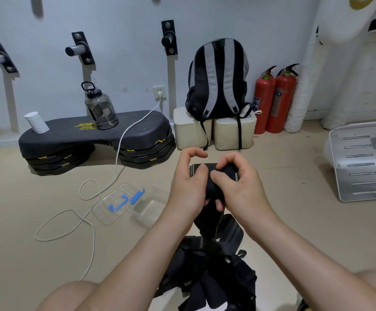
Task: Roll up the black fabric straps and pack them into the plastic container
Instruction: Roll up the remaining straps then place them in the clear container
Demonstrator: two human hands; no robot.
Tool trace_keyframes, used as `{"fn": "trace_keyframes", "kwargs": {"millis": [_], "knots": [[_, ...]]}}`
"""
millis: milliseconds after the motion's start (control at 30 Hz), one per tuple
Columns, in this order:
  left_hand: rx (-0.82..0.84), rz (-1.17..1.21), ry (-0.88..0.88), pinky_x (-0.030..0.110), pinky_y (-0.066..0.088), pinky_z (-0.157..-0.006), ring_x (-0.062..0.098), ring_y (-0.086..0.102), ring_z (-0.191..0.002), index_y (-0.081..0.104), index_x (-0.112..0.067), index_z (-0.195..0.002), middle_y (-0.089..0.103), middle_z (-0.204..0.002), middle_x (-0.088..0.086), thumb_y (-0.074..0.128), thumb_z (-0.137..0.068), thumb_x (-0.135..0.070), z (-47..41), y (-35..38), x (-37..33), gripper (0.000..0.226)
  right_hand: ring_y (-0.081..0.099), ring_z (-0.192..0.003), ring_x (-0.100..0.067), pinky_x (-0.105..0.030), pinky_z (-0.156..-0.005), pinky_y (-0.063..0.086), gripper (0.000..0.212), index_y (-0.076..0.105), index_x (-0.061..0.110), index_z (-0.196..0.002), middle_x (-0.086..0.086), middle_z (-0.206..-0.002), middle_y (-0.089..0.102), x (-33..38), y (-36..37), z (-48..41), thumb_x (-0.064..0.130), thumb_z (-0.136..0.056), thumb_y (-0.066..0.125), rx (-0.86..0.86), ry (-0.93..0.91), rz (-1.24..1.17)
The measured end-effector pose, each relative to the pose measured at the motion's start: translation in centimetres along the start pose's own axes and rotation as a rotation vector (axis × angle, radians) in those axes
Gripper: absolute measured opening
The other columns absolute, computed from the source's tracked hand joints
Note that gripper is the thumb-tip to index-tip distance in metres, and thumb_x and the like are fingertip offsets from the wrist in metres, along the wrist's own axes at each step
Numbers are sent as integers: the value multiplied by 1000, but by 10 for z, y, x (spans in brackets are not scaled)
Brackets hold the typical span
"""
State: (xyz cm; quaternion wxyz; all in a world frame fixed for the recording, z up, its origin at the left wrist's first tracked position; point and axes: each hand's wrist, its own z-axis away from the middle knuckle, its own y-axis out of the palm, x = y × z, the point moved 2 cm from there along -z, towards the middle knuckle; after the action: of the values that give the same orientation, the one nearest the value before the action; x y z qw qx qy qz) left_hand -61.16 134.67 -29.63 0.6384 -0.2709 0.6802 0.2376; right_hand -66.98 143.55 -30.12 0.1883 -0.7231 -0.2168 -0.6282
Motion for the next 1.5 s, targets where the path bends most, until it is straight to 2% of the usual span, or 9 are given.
{"fn": "trace_keyframes", "kwargs": {"millis": [200,500,634,767,867,934,1101,1301,1501], "knots": [[38,-43,-17,18,30,-39,7,39,-43,55,-19,-93,48,-64,2,35,-92,2,-6,-1,1,30,53,-82,-14,-30,-67,42,15,48,26,-89,5,-90,56,6,-10,-6,28,-86,63,86,-125,445],[132,99,-123,19,28,-36,13,44,-43,57,-16,-92,57,-68,5,47,-96,-5,-2,4,9,16,63,-86,-29,-46,-78,54,13,51,37,-86,-10,-98,61,0,-6,-10,38,-74,53,240,-46,316],[-9,73,-90,18,25,-35,13,37,-39,53,-14,-84,49,-60,7,41,-90,5,-3,7,11,23,66,-60,-33,-27,-50,46,3,57,19,-87,-11,-80,63,-5,-4,-10,17,-89,59,183,30,102],[8,61,-102,19,24,-36,17,36,-36,51,-17,-82,46,-62,10,34,-91,2,-3,6,10,27,34,-31,-9,-15,-31,22,19,59,16,-81,-10,-73,53,-8,-8,-10,3,-95,54,94,291,-165],[266,78,-49,24,33,-41,18,46,-44,52,-14,-92,51,-68,9,54,-95,-5,-1,2,3,10,28,-28,-7,-11,-29,17,20,57,14,-85,-10,-64,47,-7,-13,-17,-1,-96,49,29,382,-344],[334,-23,62,23,42,-47,18,54,-51,54,-10,-97,58,-69,4,72,-86,-4,-1,-2,1,22,28,-27,-5,-10,-27,15,22,55,13,-87,-6,-55,45,-5,-16,-19,-3,-95,44,5,450,-457],[253,-143,154,25,40,-39,18,49,-40,46,-7,-85,59,-56,-4,77,-84,-10,1,-2,-1,31,30,-31,-7,-13,-27,17,22,61,10,-91,0,-48,43,-7,-12,-12,1,-92,41,65,556,-485],[48,49,3,18,26,-34,13,42,-35,37,-14,-69,42,-44,0,61,-94,-13,4,9,3,35,45,-45,-16,-20,-40,30,27,68,6,-86,-8,-56,53,-2,-9,-8,24,-99,52,65,278,-202],[31,102,-118,17,24,-34,18,43,-38,39,-15,-69,44,-50,6,54,-93,-12,2,8,10,29,43,-43,-15,-23,-43,31,25,76,13,-94,-10,-59,55,-3,-9,-8,22,-100,54,131,250,-212]]}}
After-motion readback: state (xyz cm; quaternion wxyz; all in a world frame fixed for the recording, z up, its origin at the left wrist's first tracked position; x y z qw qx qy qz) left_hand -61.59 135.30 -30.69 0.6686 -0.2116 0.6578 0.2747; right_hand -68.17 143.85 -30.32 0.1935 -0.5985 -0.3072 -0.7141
